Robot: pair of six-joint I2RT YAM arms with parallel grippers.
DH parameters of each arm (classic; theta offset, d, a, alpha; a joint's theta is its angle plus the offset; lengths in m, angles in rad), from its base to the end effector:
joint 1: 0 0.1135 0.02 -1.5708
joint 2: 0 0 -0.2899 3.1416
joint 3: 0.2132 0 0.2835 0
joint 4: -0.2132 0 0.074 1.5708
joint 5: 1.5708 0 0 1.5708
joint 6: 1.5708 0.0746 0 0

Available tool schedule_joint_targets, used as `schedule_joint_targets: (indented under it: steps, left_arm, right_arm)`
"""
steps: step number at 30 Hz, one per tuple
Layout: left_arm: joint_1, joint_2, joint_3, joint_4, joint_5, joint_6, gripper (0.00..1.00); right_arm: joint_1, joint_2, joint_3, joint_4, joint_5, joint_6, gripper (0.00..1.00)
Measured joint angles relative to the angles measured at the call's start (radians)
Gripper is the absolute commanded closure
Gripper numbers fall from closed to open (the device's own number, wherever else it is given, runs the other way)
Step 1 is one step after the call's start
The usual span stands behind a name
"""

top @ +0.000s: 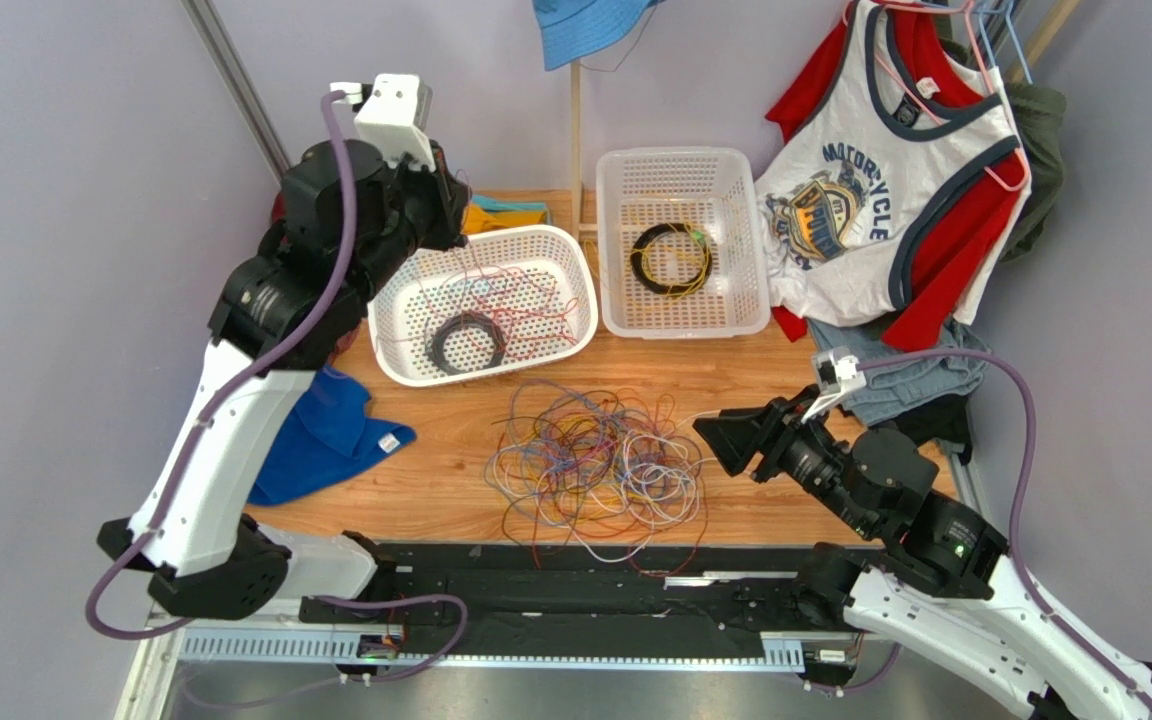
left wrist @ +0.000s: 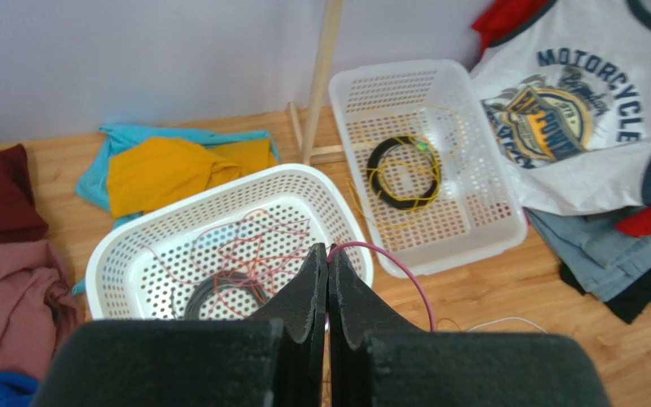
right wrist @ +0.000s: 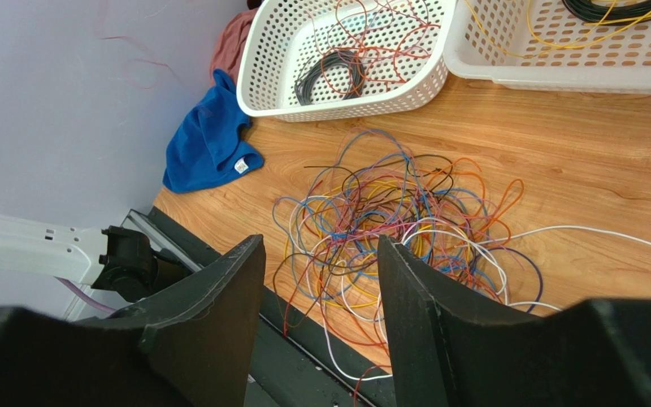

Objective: Untangle the cables

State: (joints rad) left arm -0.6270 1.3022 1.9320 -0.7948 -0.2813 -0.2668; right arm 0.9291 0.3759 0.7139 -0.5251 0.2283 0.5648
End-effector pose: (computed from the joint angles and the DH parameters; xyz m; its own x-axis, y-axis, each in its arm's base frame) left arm 0.2351 -0.1448 0.5808 -0.2184 -0.1545 -0.9635 0.2948 0.9308 -0.2161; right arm 0.0949 0.0988 0.3411 -0.4405 0.2816 -0.8525 -0.4871 0.7227 0.4904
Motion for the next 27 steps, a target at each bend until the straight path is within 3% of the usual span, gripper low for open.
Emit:
schedule_joint_targets:
  steps: [4, 13, 27]
  left_arm:
    - [0.112, 0.070, 0.036, -0.049, 0.065, -0.020, 1.00]
    - [0.250, 0.232, 0.368, -0.063, 0.127, -0.026, 1.00]
    - [0.313, 0.336, 0.457, 0.101, 0.084, -0.026, 1.00]
  right_arm:
    - [0.000, -0.014, -0.018, -0.003, 0.008, -0.001, 0.46]
    - [0.000, -0.023, -0.042, -0.002, 0.021, -0.016, 0.48]
    - [0.000, 0.074, -0.017, 0.000, 0.013, -0.084, 0.48]
